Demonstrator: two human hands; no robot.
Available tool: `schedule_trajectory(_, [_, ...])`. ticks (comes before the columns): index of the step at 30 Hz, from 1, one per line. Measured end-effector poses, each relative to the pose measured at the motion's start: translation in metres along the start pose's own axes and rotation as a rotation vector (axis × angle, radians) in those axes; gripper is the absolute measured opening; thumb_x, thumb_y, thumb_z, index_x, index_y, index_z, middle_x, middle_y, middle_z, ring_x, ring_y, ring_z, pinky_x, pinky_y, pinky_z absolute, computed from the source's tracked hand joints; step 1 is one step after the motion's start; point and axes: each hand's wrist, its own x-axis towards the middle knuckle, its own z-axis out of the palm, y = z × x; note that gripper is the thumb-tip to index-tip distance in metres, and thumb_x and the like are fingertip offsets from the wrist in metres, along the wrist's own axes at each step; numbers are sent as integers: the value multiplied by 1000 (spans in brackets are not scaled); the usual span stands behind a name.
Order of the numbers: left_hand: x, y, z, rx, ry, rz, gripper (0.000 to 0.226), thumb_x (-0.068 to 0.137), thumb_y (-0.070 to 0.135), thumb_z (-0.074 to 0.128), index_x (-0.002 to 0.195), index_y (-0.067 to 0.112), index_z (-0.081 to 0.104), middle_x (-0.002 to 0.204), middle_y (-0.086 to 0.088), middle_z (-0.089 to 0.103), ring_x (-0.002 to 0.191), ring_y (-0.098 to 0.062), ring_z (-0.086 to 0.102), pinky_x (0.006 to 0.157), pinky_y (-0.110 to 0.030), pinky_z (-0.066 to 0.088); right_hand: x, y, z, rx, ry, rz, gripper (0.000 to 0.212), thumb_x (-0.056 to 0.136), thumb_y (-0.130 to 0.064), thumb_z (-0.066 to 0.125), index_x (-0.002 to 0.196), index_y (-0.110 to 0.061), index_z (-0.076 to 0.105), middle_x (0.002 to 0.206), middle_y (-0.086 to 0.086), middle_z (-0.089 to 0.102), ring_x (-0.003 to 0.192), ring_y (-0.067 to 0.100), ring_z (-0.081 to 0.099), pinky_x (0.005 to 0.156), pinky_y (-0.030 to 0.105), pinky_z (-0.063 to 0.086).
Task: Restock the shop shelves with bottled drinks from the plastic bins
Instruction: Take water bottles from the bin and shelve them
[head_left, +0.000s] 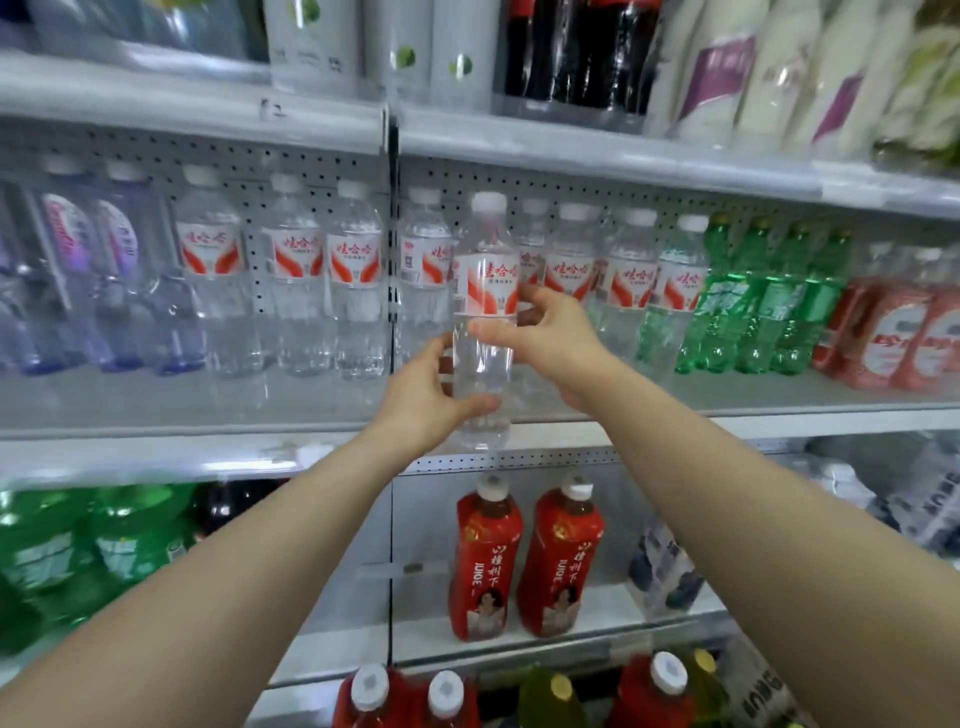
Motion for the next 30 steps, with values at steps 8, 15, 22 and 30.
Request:
schedule_trajectory(8, [36,-2,9,63,75,-34,94,73,22,86,150,21,34,137,-7,57,122,-25,55,102,-40,47,25,2,1,-50,61,-45,38,78,-29,86,110,-27,66,89,-10,64,85,7,62,83,30,55])
schedule_trajectory(15, [46,-14,26,-1,107,-10,90,74,14,85,150,19,36,128,-1,60,110,-17,58,91,-25,45,34,19,4,-160,182,-70,45,77,-32,86,116,-24,66,87,-8,62,83,16,63,69,23,49])
schedule_trajectory(22, [55,-19,33,-20,93,7,85,76,13,83,148,22,39,118,6,59,110,-17,61,93,-30,50,28,36,4,-192,264,-107,50,86,-35,78,131,-21,61,105,-2,67,94,12,64,82,25,50])
schedule_trajectory(30, [65,-20,41,-19,89,-32,85,80,18,81,151,25,34,136,1,57,121,-20,57,93,-28,46,9,71,-5,-238,488,-157,32,91,-17,72,121,-21,61,111,-3,59,99,10,58,88,36,53])
